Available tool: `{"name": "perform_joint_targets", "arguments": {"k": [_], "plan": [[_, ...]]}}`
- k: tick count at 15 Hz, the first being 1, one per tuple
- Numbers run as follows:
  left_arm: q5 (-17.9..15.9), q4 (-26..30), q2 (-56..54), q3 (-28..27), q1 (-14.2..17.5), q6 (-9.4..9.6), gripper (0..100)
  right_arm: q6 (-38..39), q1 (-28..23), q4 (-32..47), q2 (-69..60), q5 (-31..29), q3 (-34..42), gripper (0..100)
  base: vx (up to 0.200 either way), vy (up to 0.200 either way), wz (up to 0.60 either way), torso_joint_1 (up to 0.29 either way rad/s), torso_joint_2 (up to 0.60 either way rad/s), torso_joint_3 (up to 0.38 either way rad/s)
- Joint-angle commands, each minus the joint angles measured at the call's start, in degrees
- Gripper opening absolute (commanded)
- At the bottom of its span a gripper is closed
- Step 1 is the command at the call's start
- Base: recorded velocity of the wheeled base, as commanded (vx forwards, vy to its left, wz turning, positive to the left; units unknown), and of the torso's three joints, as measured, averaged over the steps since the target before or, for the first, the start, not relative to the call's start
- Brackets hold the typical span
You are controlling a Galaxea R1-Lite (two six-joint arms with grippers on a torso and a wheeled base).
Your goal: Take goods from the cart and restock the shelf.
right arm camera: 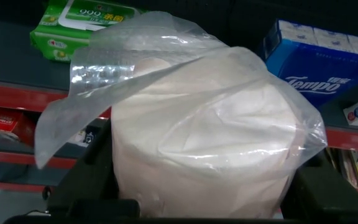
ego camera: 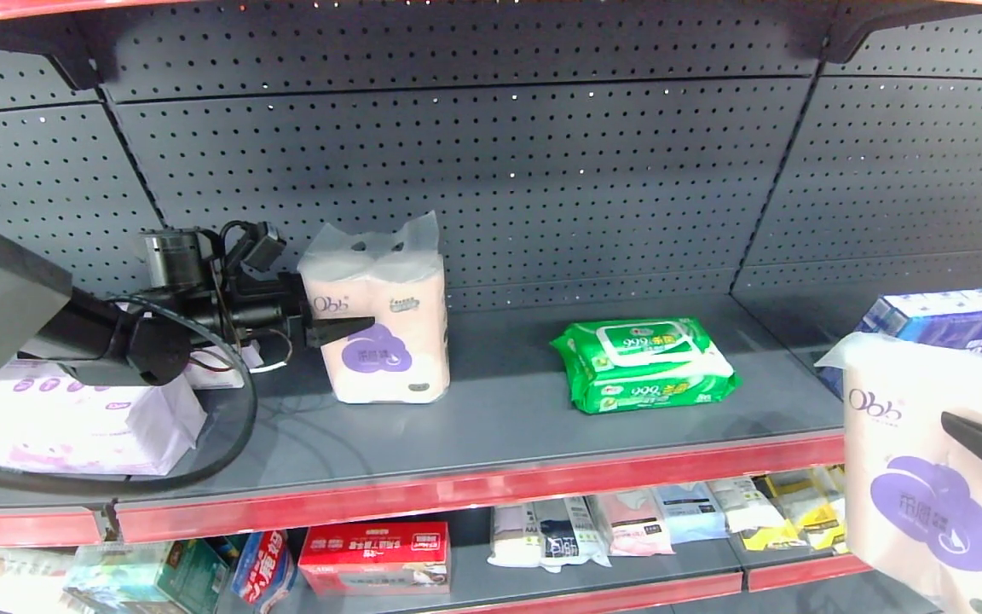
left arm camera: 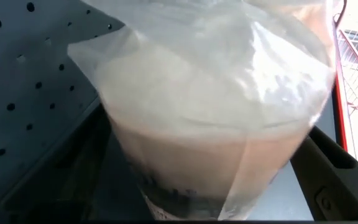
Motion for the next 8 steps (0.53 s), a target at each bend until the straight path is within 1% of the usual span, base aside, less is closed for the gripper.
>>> {"name": "perform_joint_targets", "arguments": {"k": [1,4,8], "plan": [[-0.02,-0.02,-0.02,-0.01,0.0,-0.03,100,-0.01,0.01,-0.04,0.05,0.02,0.08,0,0.0,0.0,0.0,0.0,0.0,0.0],[-0.11,-0.02,-0.02,-0.1,-0.18,-0.2,100,-0.01,0.01,-0.04,-0.03,0.02,0.69,0,0.0,0.0,0.0,0.0,0.0,0.0],[-0.38,-0.02,-0.11,-0.1,-1.23,-0.55,100,-0.01,0.01,-0.04,0.05,0.02,0.6,0,0.0,0.0,0.0,0.0,0.0,0.0]]}}
